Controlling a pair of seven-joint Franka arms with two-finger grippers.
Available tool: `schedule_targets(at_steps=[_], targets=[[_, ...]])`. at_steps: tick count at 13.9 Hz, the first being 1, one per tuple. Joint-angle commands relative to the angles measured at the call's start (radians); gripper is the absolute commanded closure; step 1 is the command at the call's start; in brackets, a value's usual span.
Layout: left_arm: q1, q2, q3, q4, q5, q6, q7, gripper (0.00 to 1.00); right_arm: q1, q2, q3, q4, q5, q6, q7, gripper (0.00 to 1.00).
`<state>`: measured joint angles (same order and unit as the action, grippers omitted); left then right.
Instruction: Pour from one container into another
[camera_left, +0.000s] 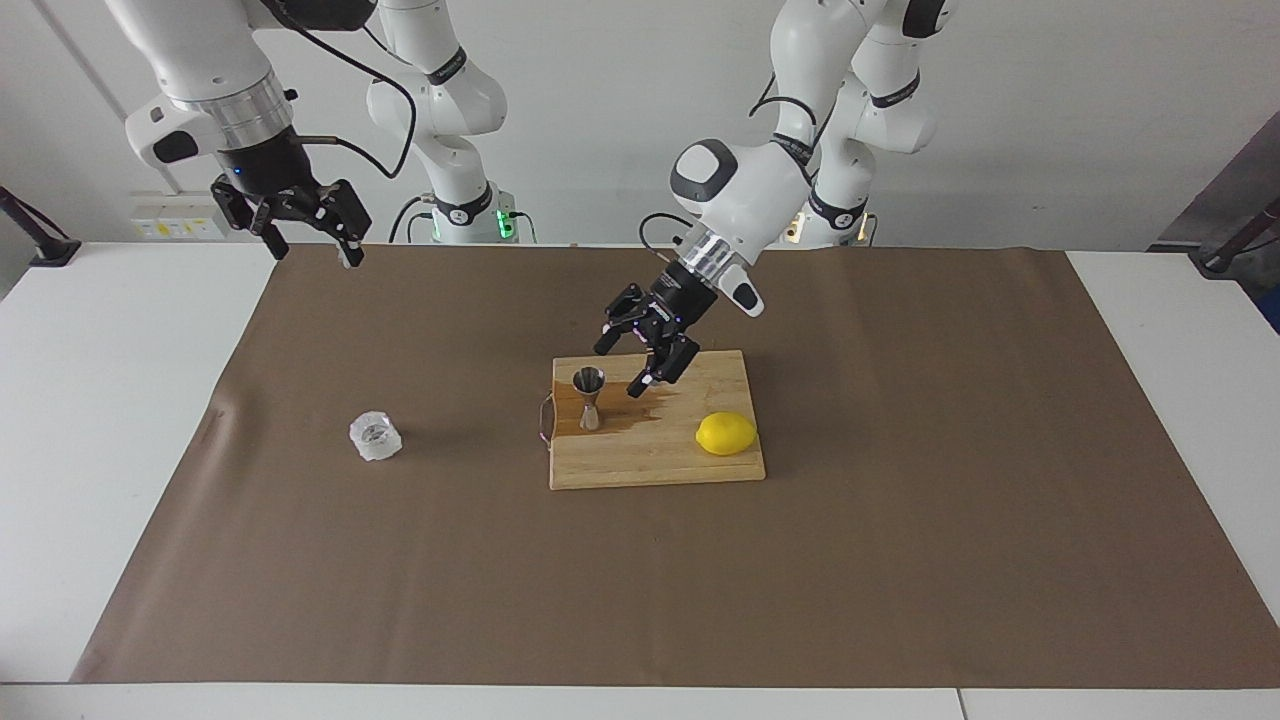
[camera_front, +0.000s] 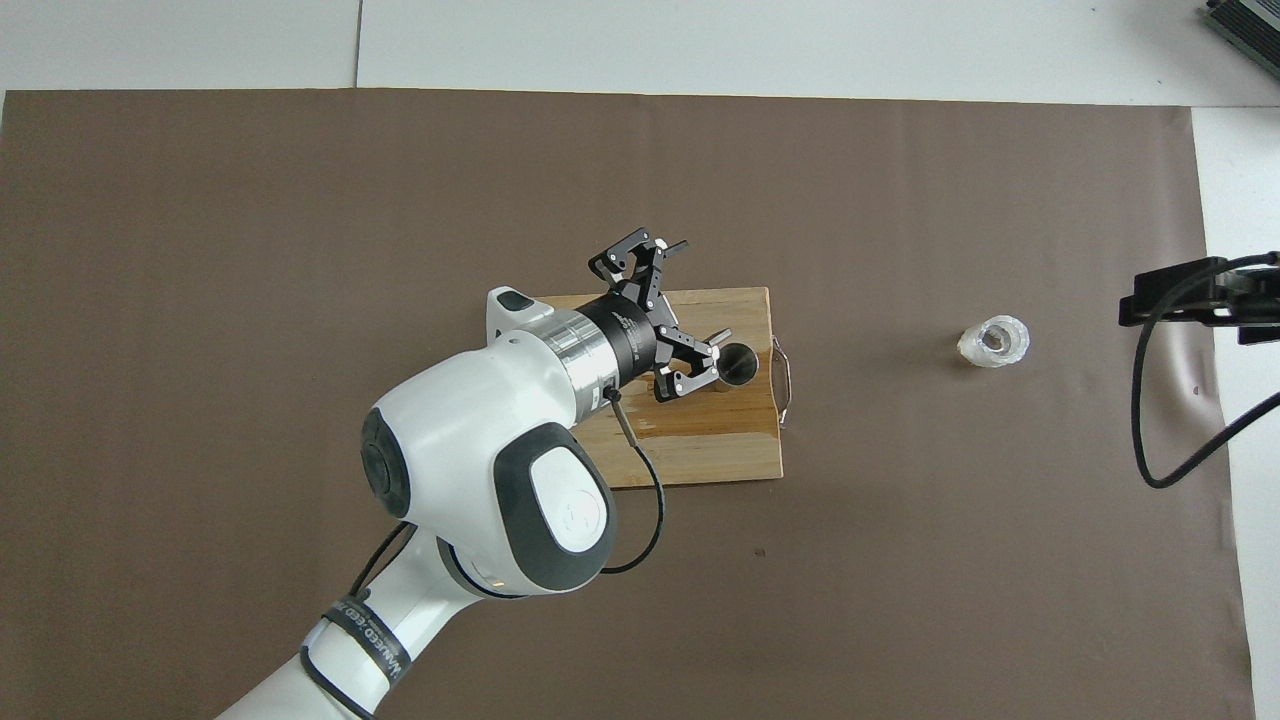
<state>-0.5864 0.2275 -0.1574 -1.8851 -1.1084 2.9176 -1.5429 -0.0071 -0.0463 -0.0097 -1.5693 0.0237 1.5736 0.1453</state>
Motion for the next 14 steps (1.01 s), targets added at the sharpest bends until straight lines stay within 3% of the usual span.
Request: schedule_targets(at_steps=[1, 10, 14], targets=[[0.075, -0.016, -0.004, 0.03, 0.181, -0.13, 0.03, 0.0, -0.014, -0.004, 0.004, 0.006, 0.029, -0.018, -0.024, 0.0], [0.198, -0.002, -0.001, 0.061, 0.721, -0.181, 0.116, 0.0, -0.014, -0.004, 0.004, 0.008, 0.029, -0.018, -0.024, 0.0], [0.273, -0.001, 0.002, 0.052, 0.76, -0.179, 0.353, 0.0, -0.014, -0.004, 0.004, 0.008, 0.029, -0.018, -0.024, 0.0]])
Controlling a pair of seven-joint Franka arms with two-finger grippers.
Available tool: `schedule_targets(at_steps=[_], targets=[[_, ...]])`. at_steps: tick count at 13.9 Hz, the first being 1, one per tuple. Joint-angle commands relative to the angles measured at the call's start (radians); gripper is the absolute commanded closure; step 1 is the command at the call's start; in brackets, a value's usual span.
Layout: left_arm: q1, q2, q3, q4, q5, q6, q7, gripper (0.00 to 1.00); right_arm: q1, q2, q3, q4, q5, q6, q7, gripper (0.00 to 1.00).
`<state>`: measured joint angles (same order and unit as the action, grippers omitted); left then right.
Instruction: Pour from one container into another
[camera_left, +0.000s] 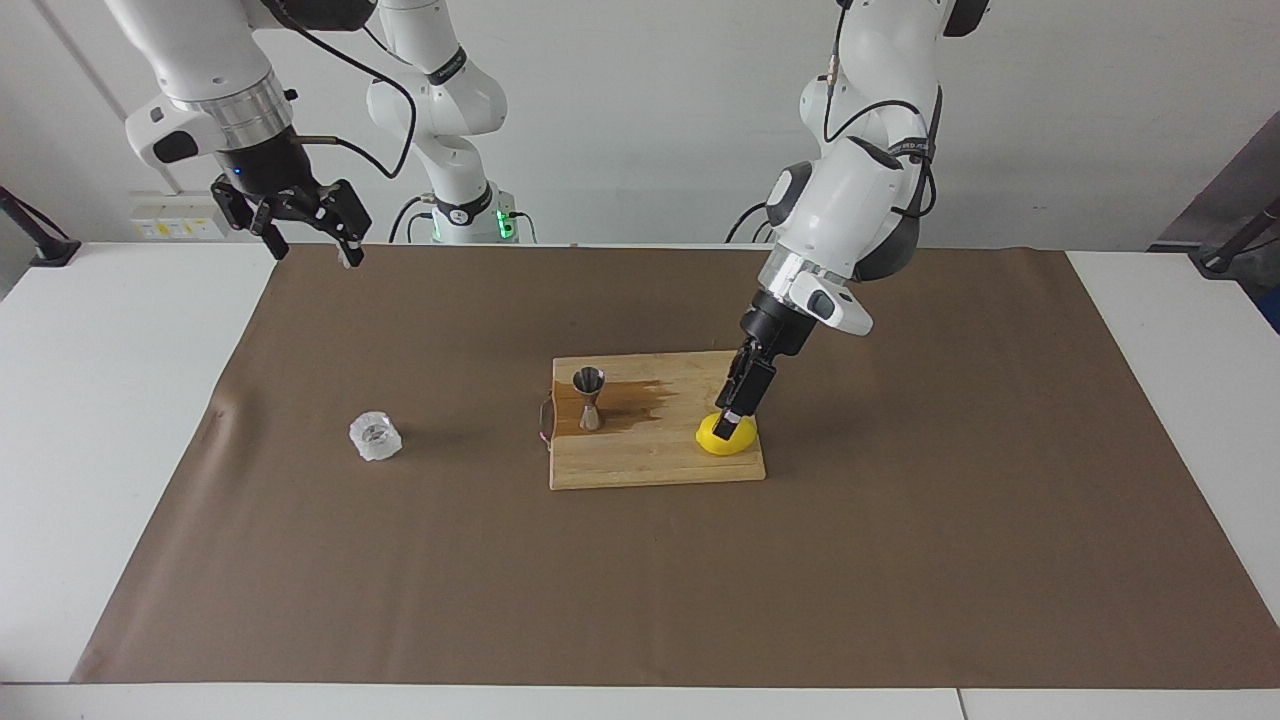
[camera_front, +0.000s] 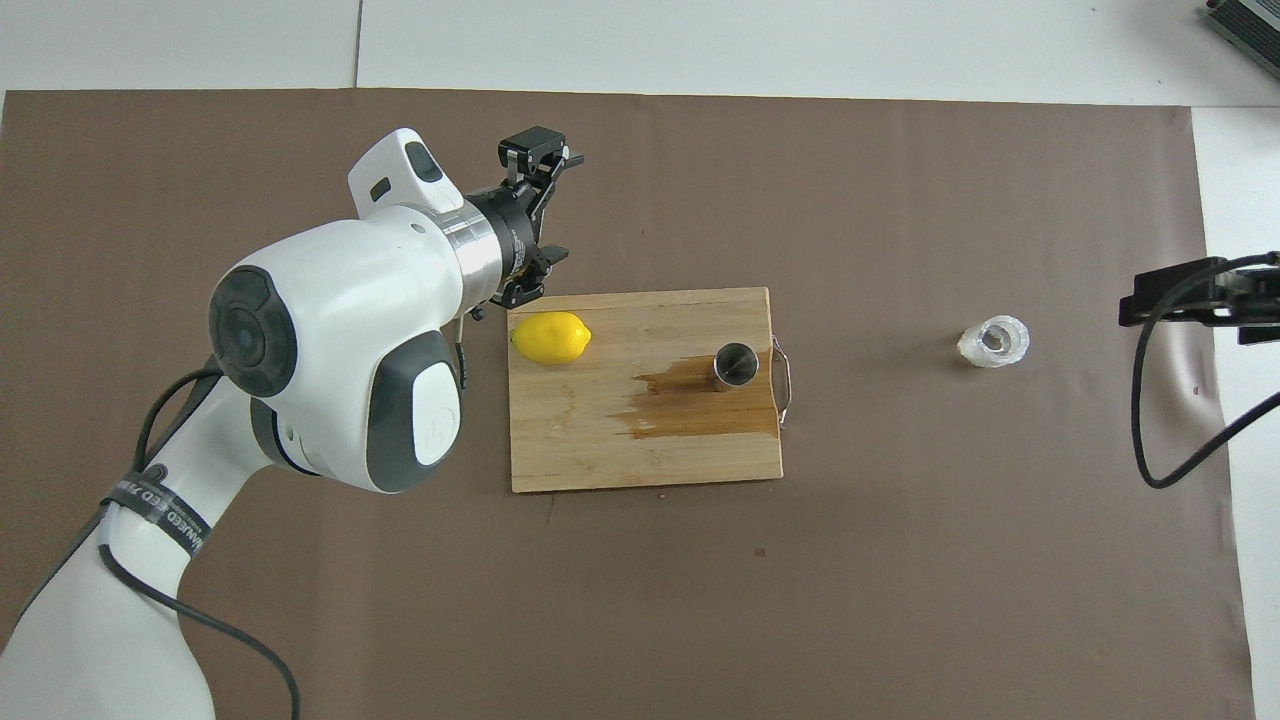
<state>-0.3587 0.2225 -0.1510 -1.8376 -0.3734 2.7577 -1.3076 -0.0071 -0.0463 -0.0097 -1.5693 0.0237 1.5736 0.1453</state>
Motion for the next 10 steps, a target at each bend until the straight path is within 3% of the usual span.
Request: schedule_targets(at_steps=[1, 8, 10], targets=[[0.064, 0.003, -0.004, -0.003, 0.025, -0.023, 0.196, 0.0, -0.014, -0.004, 0.004, 0.008, 0.029, -0.018, -0.024, 0.0], [0.197, 0.003, -0.001, 0.001, 0.03, -0.061, 0.575, 0.0, -0.014, -0.004, 0.004, 0.008, 0.028, -0.018, -0.024, 0.0], [0.225, 0.003, -0.001, 0.008, 0.095, -0.122, 0.672, 0.0, -0.022, -0.004, -0.004, 0.006, 0.029, -0.024, -0.024, 0.0]])
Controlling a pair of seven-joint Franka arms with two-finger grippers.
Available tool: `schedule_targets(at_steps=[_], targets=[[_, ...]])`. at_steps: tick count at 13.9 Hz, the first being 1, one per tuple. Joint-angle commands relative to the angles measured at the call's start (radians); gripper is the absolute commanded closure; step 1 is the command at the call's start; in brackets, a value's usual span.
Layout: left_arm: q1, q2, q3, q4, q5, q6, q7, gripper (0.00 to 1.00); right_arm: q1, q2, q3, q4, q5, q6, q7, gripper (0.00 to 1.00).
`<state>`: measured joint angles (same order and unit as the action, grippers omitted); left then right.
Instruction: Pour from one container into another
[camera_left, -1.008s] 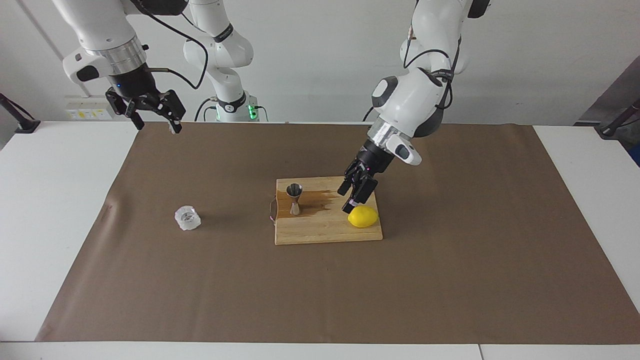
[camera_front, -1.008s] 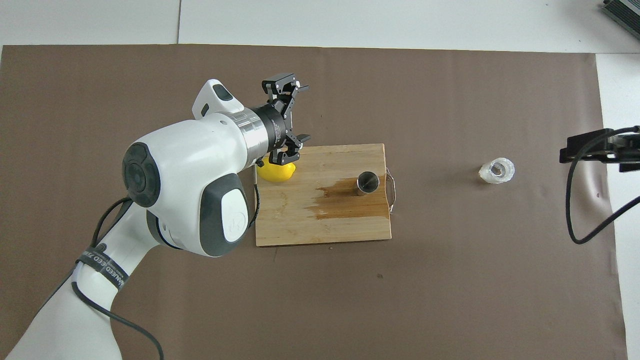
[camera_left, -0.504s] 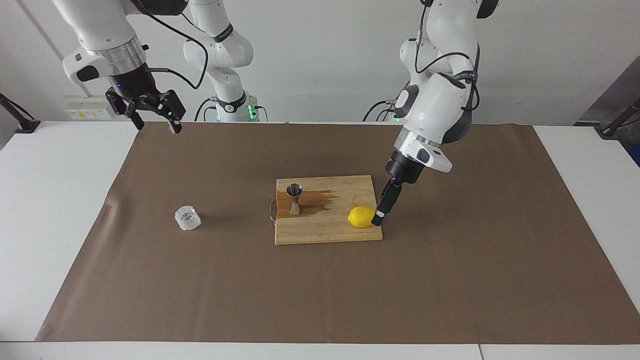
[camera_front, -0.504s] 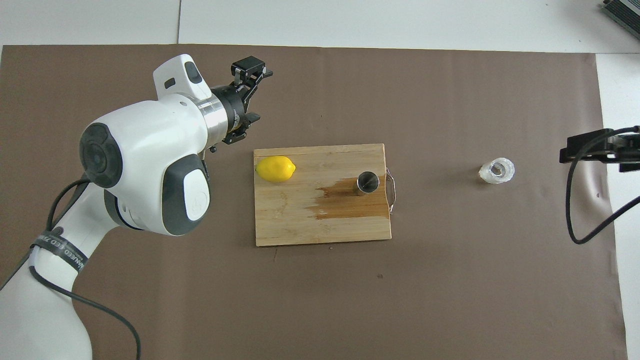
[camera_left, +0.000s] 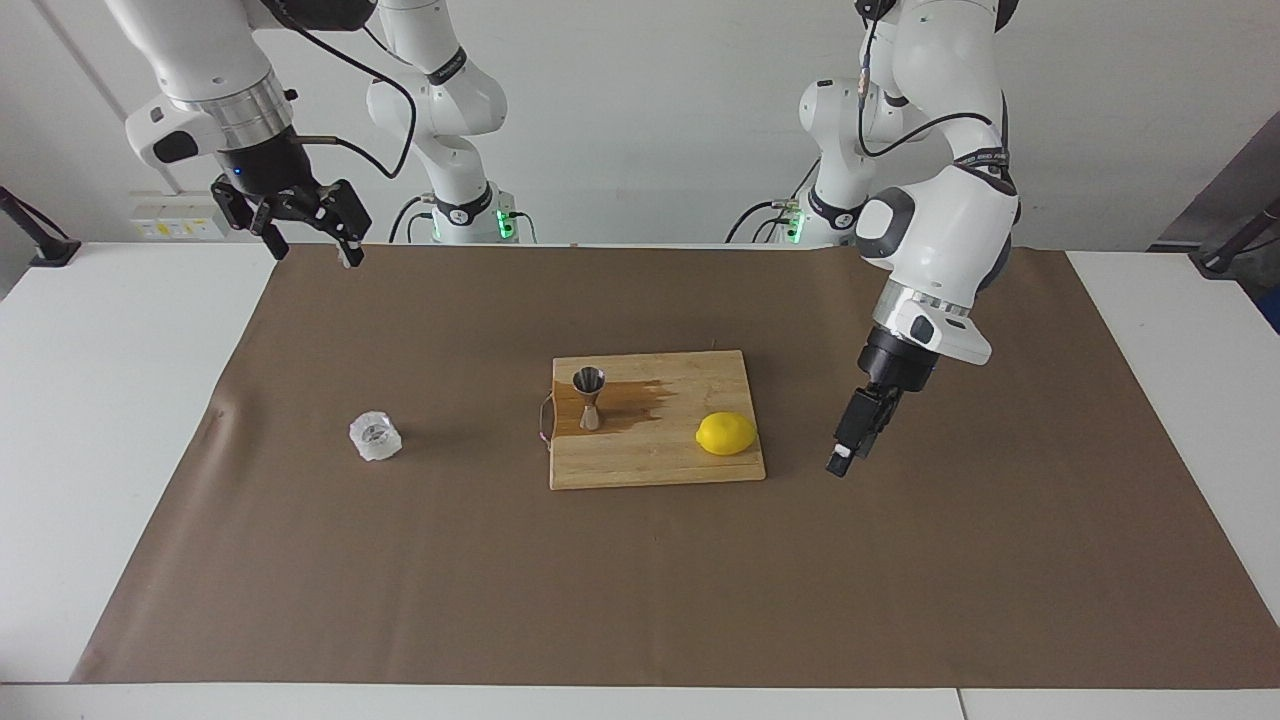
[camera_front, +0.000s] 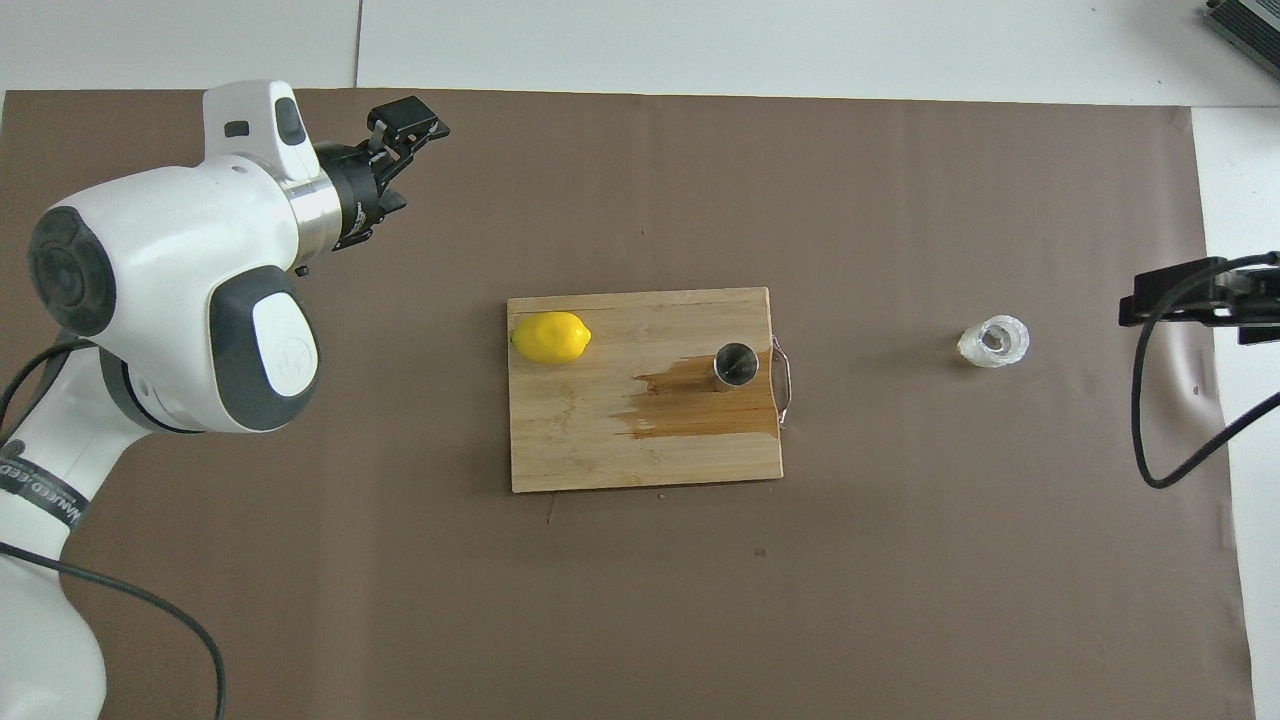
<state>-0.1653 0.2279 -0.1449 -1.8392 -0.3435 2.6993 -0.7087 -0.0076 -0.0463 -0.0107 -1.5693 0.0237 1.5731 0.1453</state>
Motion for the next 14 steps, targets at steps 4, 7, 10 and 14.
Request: schedule_targets(at_steps=[4, 7, 10, 14], targets=[[0.056, -0.002, -0.009, 0.09, 0.334, -0.294, 0.084, 0.0, -0.035, -0.004, -0.003, 0.006, 0.028, -0.024, -0.026, 0.0], [0.059, -0.01, -0.009, 0.089, 0.39, -0.403, 0.199, 0.0, -0.029, -0.015, -0.002, -0.015, 0.027, -0.021, -0.041, 0.0], [0.07, -0.041, -0.009, 0.09, 0.39, -0.58, 0.383, 0.0, -0.038, -0.044, -0.003, -0.098, 0.027, 0.057, -0.147, 0.0], [0.116, -0.11, -0.007, 0.086, 0.383, -0.772, 0.55, 0.0, -0.06, -0.061, -0.005, -0.211, 0.027, 0.171, -0.401, 0.0]])
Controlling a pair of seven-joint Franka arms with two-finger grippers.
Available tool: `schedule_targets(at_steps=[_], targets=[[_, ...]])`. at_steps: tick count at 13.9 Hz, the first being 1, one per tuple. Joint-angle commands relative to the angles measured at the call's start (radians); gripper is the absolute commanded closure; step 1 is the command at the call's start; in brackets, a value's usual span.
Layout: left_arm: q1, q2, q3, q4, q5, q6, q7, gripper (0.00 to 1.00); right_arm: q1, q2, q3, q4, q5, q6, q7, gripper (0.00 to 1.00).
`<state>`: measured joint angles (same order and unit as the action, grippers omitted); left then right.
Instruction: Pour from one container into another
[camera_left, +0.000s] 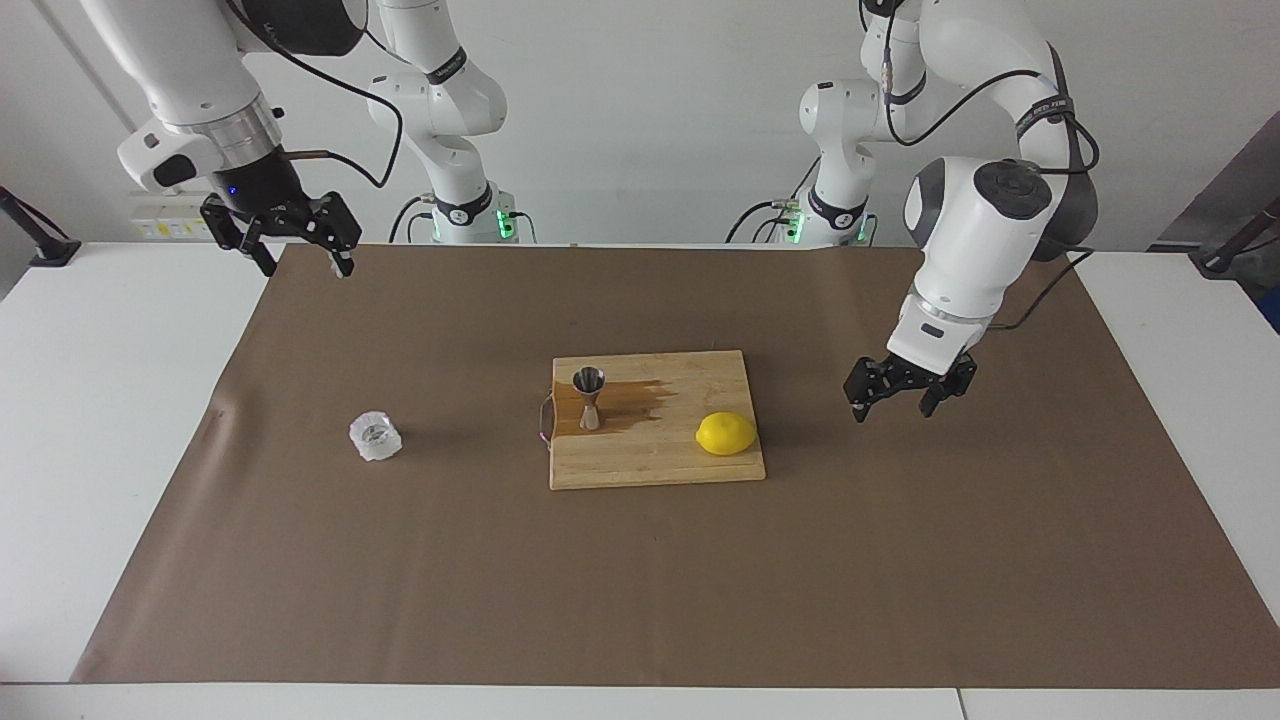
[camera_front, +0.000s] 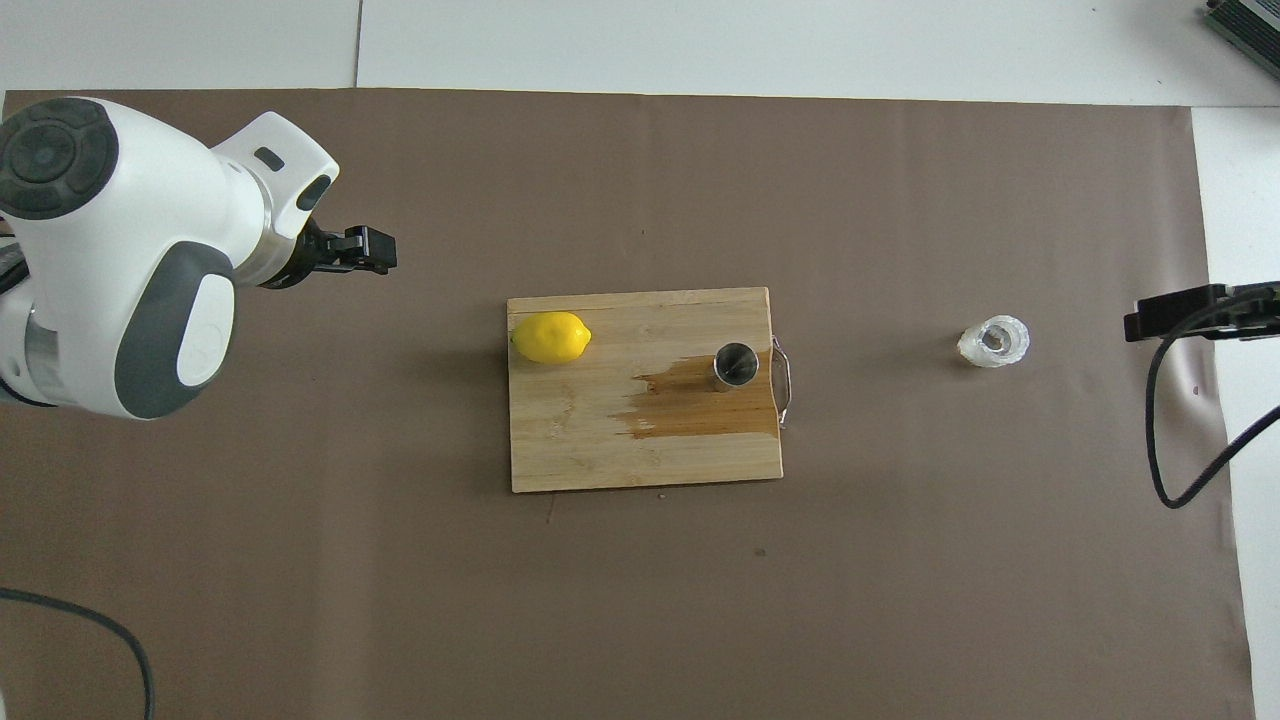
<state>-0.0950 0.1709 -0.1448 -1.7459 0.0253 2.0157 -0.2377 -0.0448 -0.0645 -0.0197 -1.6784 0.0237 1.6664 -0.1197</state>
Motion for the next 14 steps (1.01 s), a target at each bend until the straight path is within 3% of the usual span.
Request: schedule_targets(at_steps=[1, 5, 10, 14], targets=[[0.064, -0.071, -0.007, -0.01, 0.01, -0.118, 0.124, 0.0, -0.023, -0.054, 0.004, -0.139, 0.027, 0.119, -0.188, 0.0], [0.165, -0.132, -0.006, -0.006, 0.004, -0.28, 0.218, 0.0, -0.038, -0.028, 0.004, -0.194, 0.027, 0.213, -0.486, 0.0], [0.218, -0.208, 0.001, 0.043, -0.002, -0.434, 0.218, 0.0, -0.059, 0.054, 0.006, -0.259, 0.032, 0.374, -1.028, 0.0], [0.219, -0.209, -0.001, 0.158, -0.033, -0.541, 0.215, 0.0, -0.118, 0.164, 0.006, -0.27, 0.209, 0.444, -1.43, 0.0]])
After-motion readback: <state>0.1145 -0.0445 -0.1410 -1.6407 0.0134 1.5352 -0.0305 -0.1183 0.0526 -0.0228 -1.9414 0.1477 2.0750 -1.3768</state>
